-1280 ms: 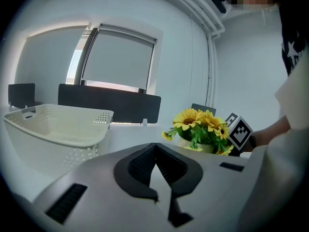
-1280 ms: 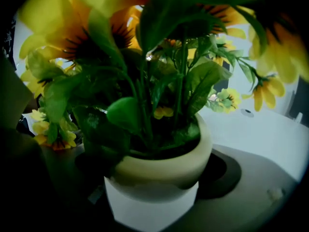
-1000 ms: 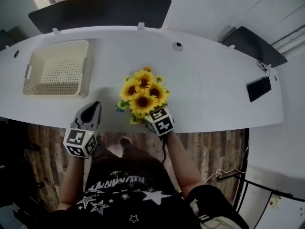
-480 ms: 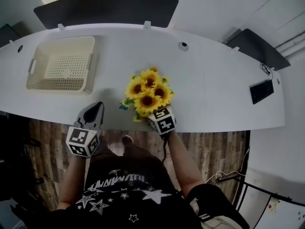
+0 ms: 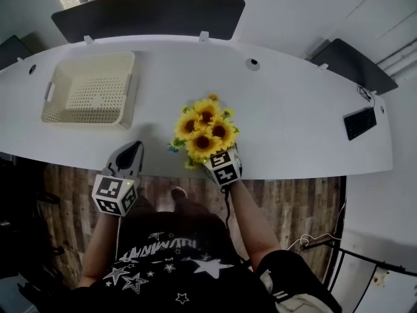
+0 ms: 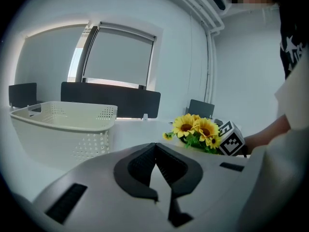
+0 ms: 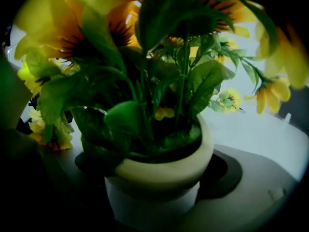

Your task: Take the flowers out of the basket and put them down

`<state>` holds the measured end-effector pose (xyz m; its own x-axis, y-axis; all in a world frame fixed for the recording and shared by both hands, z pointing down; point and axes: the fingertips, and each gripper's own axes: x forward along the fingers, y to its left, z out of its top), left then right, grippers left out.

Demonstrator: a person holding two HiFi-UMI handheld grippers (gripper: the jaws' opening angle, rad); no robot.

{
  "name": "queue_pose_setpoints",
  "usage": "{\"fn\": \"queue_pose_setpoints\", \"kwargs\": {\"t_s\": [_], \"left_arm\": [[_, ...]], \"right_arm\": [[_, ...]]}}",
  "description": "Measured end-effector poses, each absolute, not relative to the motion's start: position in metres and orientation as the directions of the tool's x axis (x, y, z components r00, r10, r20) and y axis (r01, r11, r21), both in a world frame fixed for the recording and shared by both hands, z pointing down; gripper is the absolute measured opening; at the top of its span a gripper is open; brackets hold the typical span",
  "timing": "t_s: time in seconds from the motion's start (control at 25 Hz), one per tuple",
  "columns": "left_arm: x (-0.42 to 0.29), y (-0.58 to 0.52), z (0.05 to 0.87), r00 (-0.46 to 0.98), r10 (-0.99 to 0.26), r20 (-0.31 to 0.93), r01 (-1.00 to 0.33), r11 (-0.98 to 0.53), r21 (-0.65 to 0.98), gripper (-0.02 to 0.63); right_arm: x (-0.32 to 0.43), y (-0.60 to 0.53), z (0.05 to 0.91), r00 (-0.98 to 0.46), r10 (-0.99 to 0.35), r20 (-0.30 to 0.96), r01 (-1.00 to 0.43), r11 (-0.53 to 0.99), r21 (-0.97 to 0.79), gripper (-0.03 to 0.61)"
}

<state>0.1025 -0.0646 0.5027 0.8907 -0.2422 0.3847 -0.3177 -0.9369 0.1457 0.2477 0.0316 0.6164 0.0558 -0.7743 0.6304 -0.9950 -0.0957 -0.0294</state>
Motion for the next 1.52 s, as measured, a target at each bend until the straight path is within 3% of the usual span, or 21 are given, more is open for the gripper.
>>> {"fn": "queue_pose_setpoints", "kwargs": {"t_s": [0.28,0.56,0.92,1.52], "left_arm": [[0.099,-0.063,0.501,0.908,-0.145,0.392,-0.22,-0.964,0.151,0.009],[0.074,-0.065,0.5,0.916,-0.09,0.392,-0.163,-0.974,0.158,0.009],[0.039,-0.06,0.495,0.932,-0.031,0.362,-0.106,-0.976,0.19,0.009],[-0.04,-0.053,0.451,0.965,0.101,0.241,0.057,-0.981,0.183,0.009]], "right_arm": [[0.254,0.034,0.618,0.127,-0.777,0.616,-0.987,-0.16,0.002,0.52],[0.255,0.064,0.62,0.263,-0.756,0.599,-0.945,-0.327,0.002,0.52],[0.211,0.105,0.614,0.348,-0.714,0.608,-0.885,-0.463,-0.037,0.519],[0.116,0.108,0.537,0.48,-0.746,0.461,-0.768,-0.612,-0.192,0.516]]}}
